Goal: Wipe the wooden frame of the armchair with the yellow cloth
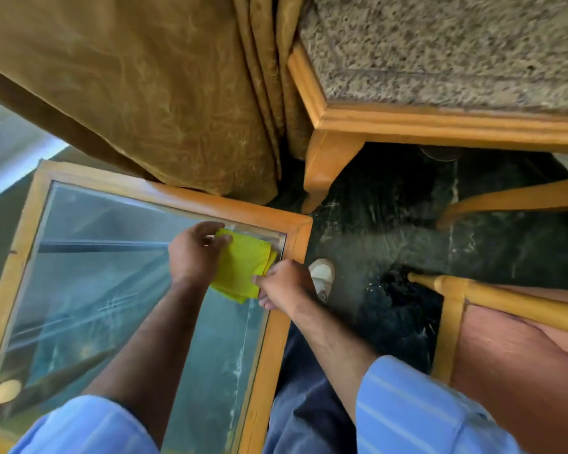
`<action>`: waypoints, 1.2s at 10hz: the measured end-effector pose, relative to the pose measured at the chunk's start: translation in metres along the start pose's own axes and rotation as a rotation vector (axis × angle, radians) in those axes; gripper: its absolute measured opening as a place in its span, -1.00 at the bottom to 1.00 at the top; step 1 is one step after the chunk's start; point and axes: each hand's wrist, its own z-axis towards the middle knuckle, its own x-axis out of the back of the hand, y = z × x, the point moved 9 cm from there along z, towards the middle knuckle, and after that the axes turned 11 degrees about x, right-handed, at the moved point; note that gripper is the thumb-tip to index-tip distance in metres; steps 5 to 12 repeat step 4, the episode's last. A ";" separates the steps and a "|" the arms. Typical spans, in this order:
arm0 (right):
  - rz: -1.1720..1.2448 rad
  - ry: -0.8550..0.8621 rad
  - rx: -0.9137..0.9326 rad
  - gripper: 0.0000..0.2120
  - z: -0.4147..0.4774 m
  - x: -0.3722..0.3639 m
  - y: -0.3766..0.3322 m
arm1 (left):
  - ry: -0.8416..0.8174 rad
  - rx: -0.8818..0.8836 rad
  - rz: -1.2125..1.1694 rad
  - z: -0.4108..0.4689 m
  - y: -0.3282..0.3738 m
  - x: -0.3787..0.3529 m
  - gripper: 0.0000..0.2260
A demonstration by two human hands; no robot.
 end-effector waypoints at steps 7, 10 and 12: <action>-0.875 0.477 0.564 -0.27 -0.035 0.043 -0.057 | 0.193 -0.398 0.468 -0.034 0.033 -0.009 -0.43; -0.875 0.477 0.564 -0.27 -0.035 0.043 -0.057 | 0.193 -0.398 0.468 -0.034 0.033 -0.009 -0.43; -0.875 0.477 0.564 -0.27 -0.035 0.043 -0.057 | 0.193 -0.398 0.468 -0.034 0.033 -0.009 -0.43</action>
